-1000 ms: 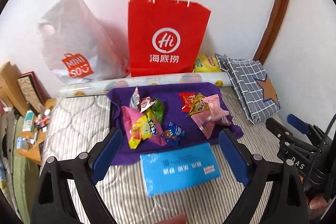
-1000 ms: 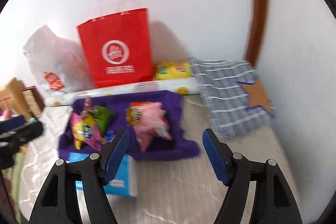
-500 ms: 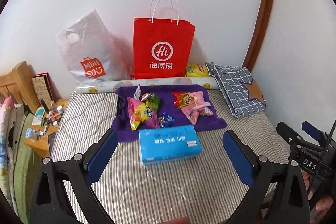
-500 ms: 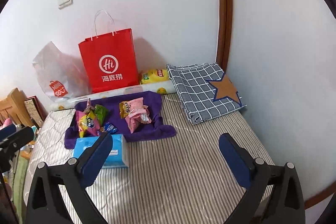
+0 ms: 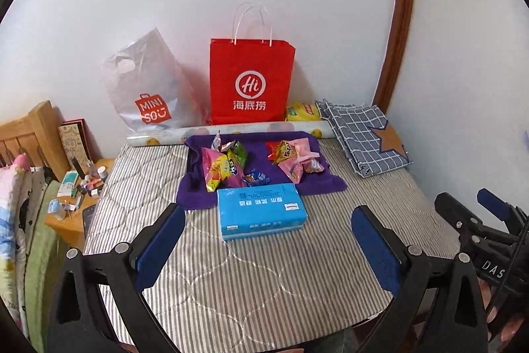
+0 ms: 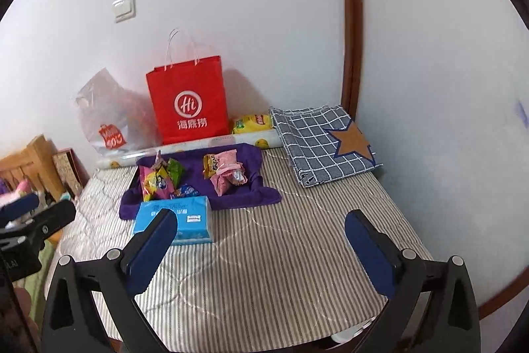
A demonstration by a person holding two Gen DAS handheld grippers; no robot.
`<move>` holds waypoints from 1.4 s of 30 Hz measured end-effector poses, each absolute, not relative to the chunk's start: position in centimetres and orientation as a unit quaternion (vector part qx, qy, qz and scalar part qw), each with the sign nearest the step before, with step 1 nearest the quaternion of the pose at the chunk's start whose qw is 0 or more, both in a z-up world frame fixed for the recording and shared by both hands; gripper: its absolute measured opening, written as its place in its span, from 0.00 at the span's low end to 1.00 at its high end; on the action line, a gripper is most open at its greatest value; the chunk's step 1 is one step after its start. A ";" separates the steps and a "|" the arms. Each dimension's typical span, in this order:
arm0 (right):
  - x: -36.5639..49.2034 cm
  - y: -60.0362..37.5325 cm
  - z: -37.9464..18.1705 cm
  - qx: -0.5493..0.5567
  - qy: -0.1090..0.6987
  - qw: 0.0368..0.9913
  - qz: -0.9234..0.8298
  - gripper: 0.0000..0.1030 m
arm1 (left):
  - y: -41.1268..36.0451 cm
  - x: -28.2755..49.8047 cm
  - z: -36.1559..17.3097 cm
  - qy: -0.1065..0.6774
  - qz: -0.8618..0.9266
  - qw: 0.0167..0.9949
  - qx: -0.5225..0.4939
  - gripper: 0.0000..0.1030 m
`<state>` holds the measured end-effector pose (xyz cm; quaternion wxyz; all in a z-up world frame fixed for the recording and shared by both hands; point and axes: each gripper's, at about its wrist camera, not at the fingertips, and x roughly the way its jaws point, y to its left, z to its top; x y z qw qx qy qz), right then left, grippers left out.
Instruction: Organize snacks
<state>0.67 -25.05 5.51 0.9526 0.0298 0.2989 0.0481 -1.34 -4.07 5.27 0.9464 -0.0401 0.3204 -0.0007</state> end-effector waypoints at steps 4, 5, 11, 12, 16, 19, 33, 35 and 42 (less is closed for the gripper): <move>0.4 -24.9 5.5 0.020 0.301 0.953 0.041 0.99 | -4.0 -1.7 5.3 0.318 0.000 0.947 -0.045 0.97; 0.4 -25.0 5.4 0.020 0.302 0.952 0.042 0.99 | -4.0 -1.8 5.3 0.319 0.001 0.947 -0.045 0.97; 0.2 -25.1 5.1 0.018 0.306 0.951 0.044 0.99 | -4.0 -1.8 5.0 0.322 0.002 0.946 -0.049 0.97; 0.2 -25.1 5.1 0.019 0.306 0.951 0.046 0.99 | -4.0 -1.8 4.9 0.322 0.002 0.946 -0.048 0.97; 0.1 -25.1 5.2 0.022 0.307 0.950 0.047 0.99 | -3.8 -1.8 4.9 0.320 0.003 0.946 -0.051 0.97; 0.0 -25.0 5.3 0.021 0.304 0.951 0.047 0.99 | -3.7 -1.9 4.8 0.320 0.003 0.946 -0.054 0.97; -0.3 -24.7 5.3 0.016 0.303 0.952 0.050 0.99 | -3.6 -2.0 4.7 0.321 0.001 0.946 -0.053 0.97; -0.4 -24.7 5.3 0.016 0.303 0.951 0.052 0.99 | -3.6 -2.0 4.7 0.320 0.004 0.946 -0.052 0.97; -0.5 -24.6 5.4 0.016 0.304 0.951 0.052 0.99 | -3.7 -2.0 4.8 0.320 0.004 0.946 -0.052 0.97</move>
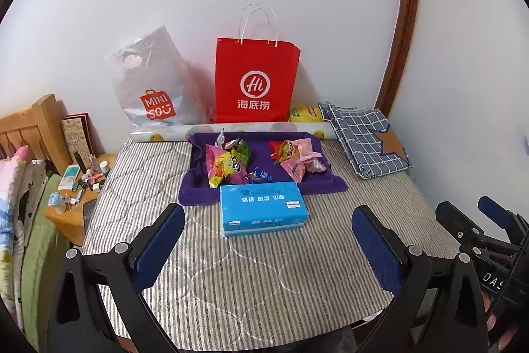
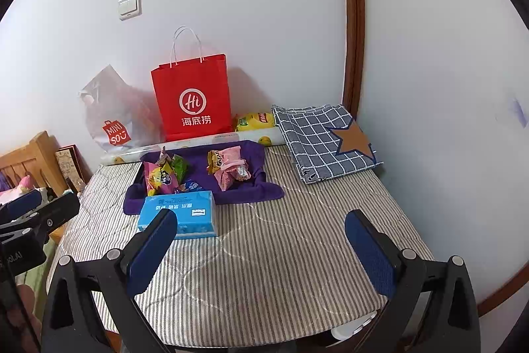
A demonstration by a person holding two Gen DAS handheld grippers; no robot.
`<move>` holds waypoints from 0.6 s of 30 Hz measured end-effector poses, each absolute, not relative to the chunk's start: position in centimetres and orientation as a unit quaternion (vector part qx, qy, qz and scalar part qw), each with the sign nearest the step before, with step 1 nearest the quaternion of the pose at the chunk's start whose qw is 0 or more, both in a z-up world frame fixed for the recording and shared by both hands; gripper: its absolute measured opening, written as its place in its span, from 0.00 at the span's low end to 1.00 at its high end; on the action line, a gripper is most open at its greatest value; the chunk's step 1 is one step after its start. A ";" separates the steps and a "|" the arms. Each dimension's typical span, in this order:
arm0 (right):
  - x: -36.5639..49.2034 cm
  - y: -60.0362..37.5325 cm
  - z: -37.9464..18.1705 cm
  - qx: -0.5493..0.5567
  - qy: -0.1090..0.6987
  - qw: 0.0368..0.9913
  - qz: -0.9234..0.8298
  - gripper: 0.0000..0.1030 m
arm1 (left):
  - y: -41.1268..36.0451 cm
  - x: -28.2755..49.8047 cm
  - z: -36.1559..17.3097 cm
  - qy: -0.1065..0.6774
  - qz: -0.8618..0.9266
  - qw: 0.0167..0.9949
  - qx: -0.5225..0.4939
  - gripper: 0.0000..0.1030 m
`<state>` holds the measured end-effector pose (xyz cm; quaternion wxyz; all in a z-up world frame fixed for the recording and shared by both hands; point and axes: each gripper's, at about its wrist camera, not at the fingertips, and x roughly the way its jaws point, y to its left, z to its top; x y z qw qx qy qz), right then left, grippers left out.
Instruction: Organize snacks
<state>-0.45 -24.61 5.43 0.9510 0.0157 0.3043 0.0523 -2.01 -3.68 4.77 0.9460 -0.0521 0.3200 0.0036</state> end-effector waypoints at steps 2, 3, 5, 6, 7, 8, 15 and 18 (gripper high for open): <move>-0.4 -24.6 5.4 0.015 0.304 0.951 0.053 0.99 | -3.8 -2.0 4.8 0.319 0.004 0.946 -0.049 0.97; -0.4 -24.6 5.4 0.015 0.304 0.951 0.053 0.99 | -3.8 -2.0 4.8 0.319 0.005 0.947 -0.049 0.97; -0.4 -24.6 5.4 0.014 0.303 0.951 0.054 0.99 | -3.8 -2.1 4.8 0.319 0.003 0.947 -0.049 0.97; -0.4 -24.6 5.5 0.014 0.302 0.952 0.053 0.99 | -3.9 -2.2 4.9 0.318 0.003 0.947 -0.050 0.97; -0.4 -24.6 5.5 0.014 0.302 0.952 0.054 0.99 | -3.9 -2.2 4.9 0.317 0.004 0.947 -0.050 0.97; -0.4 -24.6 5.5 0.015 0.302 0.952 0.054 0.99 | -3.9 -2.2 4.9 0.317 0.004 0.947 -0.050 0.97; -0.5 -24.6 5.7 0.013 0.299 0.952 0.055 0.99 | -4.0 -2.5 4.9 0.316 0.005 0.947 -0.051 0.97; -0.5 -24.7 5.7 0.014 0.300 0.952 0.057 0.99 | -4.0 -2.5 4.9 0.317 0.008 0.947 -0.051 0.97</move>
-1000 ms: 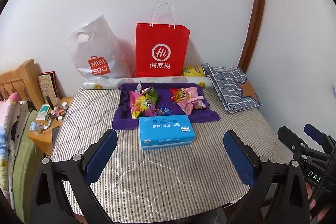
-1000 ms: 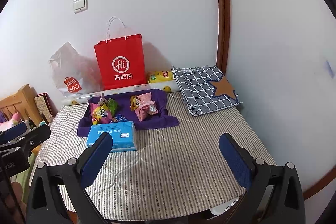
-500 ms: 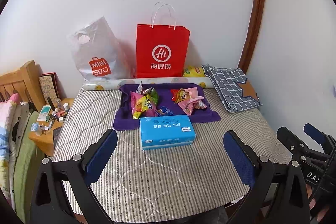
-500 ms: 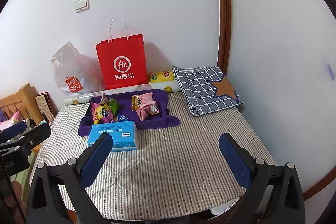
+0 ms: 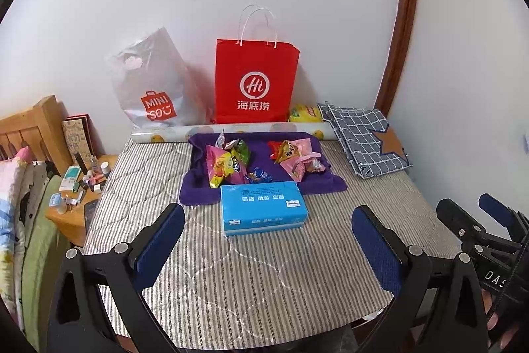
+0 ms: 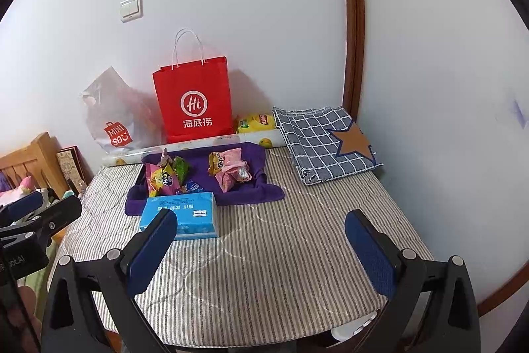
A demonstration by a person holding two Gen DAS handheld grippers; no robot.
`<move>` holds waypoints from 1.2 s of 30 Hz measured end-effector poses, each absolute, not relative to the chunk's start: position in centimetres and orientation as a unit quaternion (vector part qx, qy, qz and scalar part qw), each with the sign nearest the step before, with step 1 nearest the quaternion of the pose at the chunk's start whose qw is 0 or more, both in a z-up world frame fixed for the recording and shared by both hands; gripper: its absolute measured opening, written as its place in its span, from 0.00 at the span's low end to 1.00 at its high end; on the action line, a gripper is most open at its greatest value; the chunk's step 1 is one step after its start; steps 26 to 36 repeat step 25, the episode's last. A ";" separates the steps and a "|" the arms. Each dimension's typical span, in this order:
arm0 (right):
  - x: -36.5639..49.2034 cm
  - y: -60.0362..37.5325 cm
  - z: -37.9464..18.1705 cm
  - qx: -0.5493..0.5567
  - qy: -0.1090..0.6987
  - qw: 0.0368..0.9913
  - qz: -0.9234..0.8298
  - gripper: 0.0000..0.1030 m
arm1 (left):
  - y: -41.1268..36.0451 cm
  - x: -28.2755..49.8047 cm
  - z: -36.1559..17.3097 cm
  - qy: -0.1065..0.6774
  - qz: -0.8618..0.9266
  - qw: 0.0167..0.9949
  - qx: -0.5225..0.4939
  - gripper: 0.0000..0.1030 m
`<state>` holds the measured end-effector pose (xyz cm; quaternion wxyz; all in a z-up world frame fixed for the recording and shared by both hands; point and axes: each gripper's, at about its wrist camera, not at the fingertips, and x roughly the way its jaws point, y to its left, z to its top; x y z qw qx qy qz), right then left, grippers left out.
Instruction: Organize snacks
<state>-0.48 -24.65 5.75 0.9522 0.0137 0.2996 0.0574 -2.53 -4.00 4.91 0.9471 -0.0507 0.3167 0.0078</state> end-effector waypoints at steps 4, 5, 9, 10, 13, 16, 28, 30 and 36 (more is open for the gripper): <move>-0.5 -24.5 5.8 0.013 0.299 0.952 0.059 0.99 | -4.0 -2.6 5.0 0.315 0.010 0.948 -0.050 0.97; -0.5 -24.5 5.9 0.013 0.299 0.952 0.059 0.99 | -3.9 -2.7 5.0 0.315 0.010 0.948 -0.051 0.97; -0.6 -24.4 5.9 0.013 0.298 0.953 0.060 0.99 | -3.9 -2.7 5.1 0.313 0.011 0.948 -0.051 0.97; -0.7 -24.4 5.9 0.013 0.298 0.953 0.060 0.99 | -3.9 -2.7 5.1 0.314 0.010 0.948 -0.051 0.97; -0.7 -24.3 5.9 0.012 0.297 0.953 0.061 0.99 | -3.9 -2.8 5.2 0.312 0.012 0.949 -0.048 0.97; -0.8 -24.2 5.9 0.011 0.296 0.953 0.061 0.99 | -3.9 -2.9 5.2 0.312 0.010 0.949 -0.050 0.97; -0.8 -24.2 5.8 0.014 0.296 0.953 0.062 0.99 | -4.0 -3.0 5.5 0.306 0.011 0.951 -0.047 0.97; -0.8 -24.2 5.8 0.014 0.296 0.953 0.062 0.99 | -4.0 -3.0 5.5 0.306 0.011 0.951 -0.047 0.97; -0.8 -24.2 5.8 0.014 0.296 0.953 0.062 0.99 | -4.0 -3.0 5.5 0.306 0.011 0.951 -0.047 0.97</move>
